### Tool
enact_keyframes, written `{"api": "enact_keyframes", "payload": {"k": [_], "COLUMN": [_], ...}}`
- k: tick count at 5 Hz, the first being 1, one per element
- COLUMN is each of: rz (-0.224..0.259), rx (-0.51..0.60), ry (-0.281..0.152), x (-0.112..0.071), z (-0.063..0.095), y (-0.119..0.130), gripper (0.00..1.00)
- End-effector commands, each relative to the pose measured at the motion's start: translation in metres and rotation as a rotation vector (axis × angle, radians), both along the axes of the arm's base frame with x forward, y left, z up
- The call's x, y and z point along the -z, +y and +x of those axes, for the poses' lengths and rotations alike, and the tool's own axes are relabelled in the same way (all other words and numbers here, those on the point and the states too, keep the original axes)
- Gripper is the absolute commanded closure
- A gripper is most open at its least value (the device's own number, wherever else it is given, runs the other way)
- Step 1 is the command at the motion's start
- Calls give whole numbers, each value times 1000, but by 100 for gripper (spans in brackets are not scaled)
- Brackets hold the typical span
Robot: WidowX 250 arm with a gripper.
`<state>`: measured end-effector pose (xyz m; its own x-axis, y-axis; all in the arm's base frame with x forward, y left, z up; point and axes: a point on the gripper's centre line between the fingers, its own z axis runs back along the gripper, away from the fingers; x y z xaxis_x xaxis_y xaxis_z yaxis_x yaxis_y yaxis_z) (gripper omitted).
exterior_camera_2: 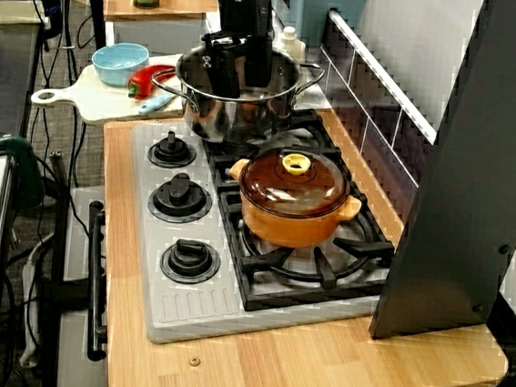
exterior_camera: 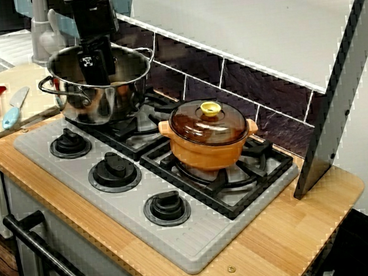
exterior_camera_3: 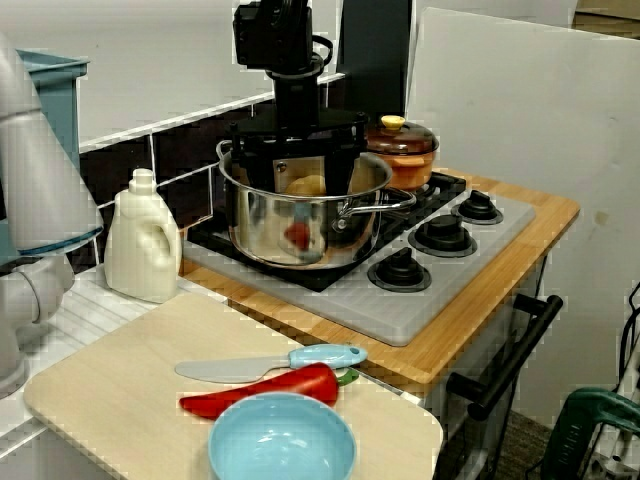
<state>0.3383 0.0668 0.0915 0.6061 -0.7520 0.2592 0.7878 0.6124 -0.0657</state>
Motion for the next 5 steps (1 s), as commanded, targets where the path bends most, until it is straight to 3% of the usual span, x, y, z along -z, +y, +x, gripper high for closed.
{"api": "enact_keyframes", "payload": {"k": [1, 5], "rz": [35, 39], "rx": [12, -20], "ry": [-72, -80], "x": [-23, -15], "z": [-1, 5], "y": [-10, -13], "gripper": [0, 0]}}
